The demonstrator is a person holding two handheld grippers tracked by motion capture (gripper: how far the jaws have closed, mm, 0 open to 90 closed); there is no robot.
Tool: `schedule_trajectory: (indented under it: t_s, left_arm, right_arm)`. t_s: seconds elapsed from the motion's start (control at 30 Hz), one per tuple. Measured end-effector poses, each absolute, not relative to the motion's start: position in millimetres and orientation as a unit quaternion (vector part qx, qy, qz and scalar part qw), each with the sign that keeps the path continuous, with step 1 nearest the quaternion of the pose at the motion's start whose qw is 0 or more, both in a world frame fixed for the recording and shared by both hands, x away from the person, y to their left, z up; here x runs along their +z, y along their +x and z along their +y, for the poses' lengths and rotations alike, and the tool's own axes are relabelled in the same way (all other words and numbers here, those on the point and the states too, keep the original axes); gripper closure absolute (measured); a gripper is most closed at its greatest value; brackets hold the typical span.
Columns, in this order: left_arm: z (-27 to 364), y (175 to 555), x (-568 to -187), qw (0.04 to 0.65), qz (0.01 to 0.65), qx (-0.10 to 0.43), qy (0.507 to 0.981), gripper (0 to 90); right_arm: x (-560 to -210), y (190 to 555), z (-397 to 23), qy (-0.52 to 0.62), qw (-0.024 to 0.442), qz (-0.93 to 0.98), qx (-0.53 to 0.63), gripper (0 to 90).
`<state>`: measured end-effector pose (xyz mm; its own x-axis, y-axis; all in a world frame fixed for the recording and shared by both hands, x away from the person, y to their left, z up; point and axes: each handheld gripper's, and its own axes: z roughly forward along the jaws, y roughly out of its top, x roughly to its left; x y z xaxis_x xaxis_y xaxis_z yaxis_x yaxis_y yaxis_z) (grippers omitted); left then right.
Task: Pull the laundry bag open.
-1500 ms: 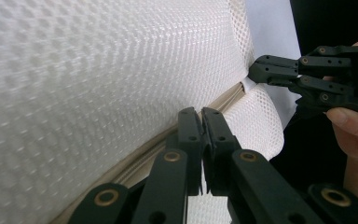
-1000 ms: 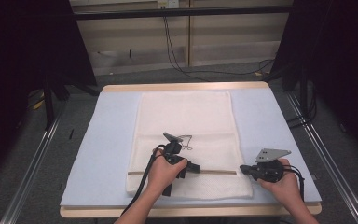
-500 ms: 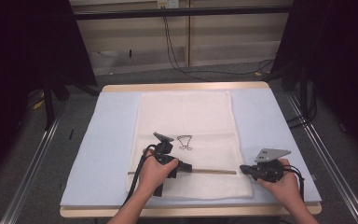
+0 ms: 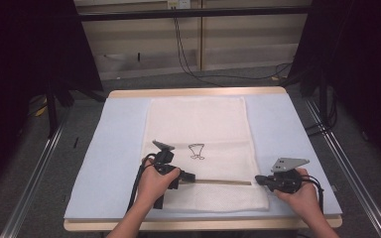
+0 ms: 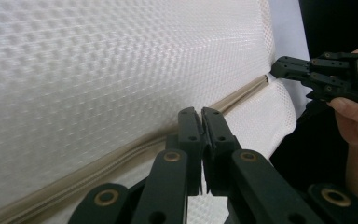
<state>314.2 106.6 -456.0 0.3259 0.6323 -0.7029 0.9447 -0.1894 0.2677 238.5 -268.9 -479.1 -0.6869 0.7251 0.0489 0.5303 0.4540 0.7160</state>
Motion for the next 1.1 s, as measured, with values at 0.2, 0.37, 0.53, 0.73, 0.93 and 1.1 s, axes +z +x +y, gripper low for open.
schedule_trajectory:
  t_s: [0.2,0.37,0.53,0.73,0.93,1.1]
  left_arm:
    - [132.2,311.6,-453.4,0.35,0.546,-0.217,0.73,87.5]
    - [152.3,309.2,-454.9,0.354,0.559,-0.215,0.718,87.5]
    - [167.8,307.9,-454.9,0.357,0.569,-0.215,0.709,87.5]
    - [181.1,305.0,-452.1,0.361,0.574,-0.205,0.706,87.5]
    - [199.6,303.3,-451.2,0.363,0.578,-0.192,0.705,87.5]
    - [221.0,301.0,-452.7,0.366,0.595,-0.182,0.693,87.5]
  right_arm:
    - [-479.6,238.4,-269.4,0.373,0.132,0.841,0.369,90.0]
    - [-479.2,238.4,-268.8,0.374,0.133,0.842,0.366,90.0]
    - [-479.2,238.2,-268.8,0.377,0.134,0.841,0.366,90.0]
    - [-479.7,238.0,-269.2,0.377,0.131,0.839,0.369,90.0]
    - [-479.4,238.1,-269.0,0.377,0.132,0.84,0.368,90.0]
    - [-479.4,238.0,-268.7,0.377,0.134,0.84,0.367,90.0]
